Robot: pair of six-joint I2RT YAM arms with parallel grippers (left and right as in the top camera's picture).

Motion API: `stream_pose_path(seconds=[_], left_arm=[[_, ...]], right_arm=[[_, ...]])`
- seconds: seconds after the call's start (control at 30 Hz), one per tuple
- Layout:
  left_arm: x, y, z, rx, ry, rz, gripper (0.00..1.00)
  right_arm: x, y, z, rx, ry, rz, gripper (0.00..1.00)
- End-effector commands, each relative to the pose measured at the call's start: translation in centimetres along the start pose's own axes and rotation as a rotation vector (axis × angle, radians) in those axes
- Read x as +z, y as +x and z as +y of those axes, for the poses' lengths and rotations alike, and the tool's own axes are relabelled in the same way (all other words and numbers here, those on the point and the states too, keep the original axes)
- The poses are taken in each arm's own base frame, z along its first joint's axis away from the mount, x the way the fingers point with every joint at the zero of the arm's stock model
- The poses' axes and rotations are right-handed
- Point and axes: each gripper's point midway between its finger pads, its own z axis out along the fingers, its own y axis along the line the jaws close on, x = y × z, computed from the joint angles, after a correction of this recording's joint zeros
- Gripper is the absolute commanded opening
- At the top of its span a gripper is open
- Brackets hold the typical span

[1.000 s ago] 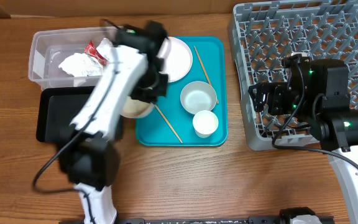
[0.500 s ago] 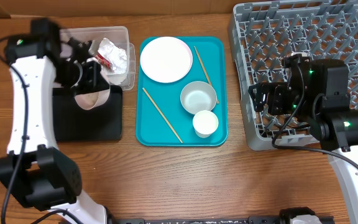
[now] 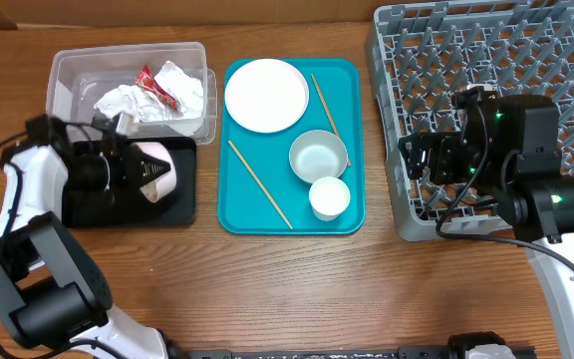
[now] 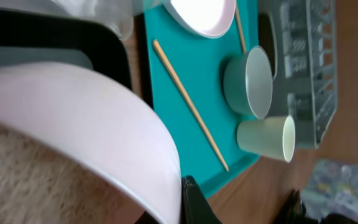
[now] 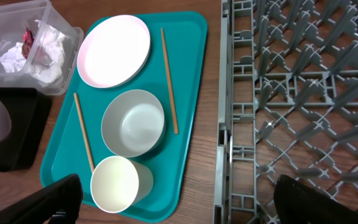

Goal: Sort waste into correct bins and load items into the dishwasher
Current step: 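Tip the rice bowl over the black tray to pour out the rice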

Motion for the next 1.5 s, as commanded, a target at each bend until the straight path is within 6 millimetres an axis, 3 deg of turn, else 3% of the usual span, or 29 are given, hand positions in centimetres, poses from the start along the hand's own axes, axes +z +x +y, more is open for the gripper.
stream_pose_path(seconds=[0.0, 0.2, 0.4, 0.57, 0.87, 1.03, 1.2, 1.33, 1.47], left_arm=[[-1.0, -0.6, -0.5, 0.011, 0.154, -0.131, 0.04], [-4.5, -1.9, 0.1, 0.003, 0.278, -0.329, 0.04], [-8.8, -3.3, -1.6, -0.108, 0.495, -0.479, 0.04], [-10.2, -3.3, -0.5, -0.279, 0.518, -0.482, 0.04], [-10.5, -3.3, -0.3, -0.554, 0.584, -0.417, 0.04], [-10.5, -3.4, -0.1, -0.553, 0.581, -0.417, 0.04], [-9.4, -3.0, 1.9, -0.581, 0.446, -0.397, 0.04], [-10.1, -3.8, -0.8, -0.532, 0.585, -0.397, 0.04], [-9.4, -4.7, -4.0, -0.395, 0.530, -0.361, 0.04]], right_arm=[[-0.6, -1.0, 0.7, -0.006, -0.017, -0.029, 1.00], [-0.5, -0.9, 0.6, -0.005, -0.016, -0.023, 1.00], [-0.5, -0.7, 0.6, -0.003, -0.015, -0.016, 1.00], [-0.5, -0.7, 0.6, -0.003, -0.015, -0.016, 1.00], [-0.5, -0.5, 0.6, 0.000, -0.014, -0.006, 1.00], [-0.5, -0.3, 0.6, 0.001, -0.013, -0.001, 1.00], [-0.5, -0.3, 0.6, 0.001, -0.014, -0.001, 1.00], [-0.5, -0.3, 0.5, 0.002, -0.013, 0.001, 1.00], [-0.5, -0.3, 0.6, 0.002, -0.014, -0.001, 1.00]])
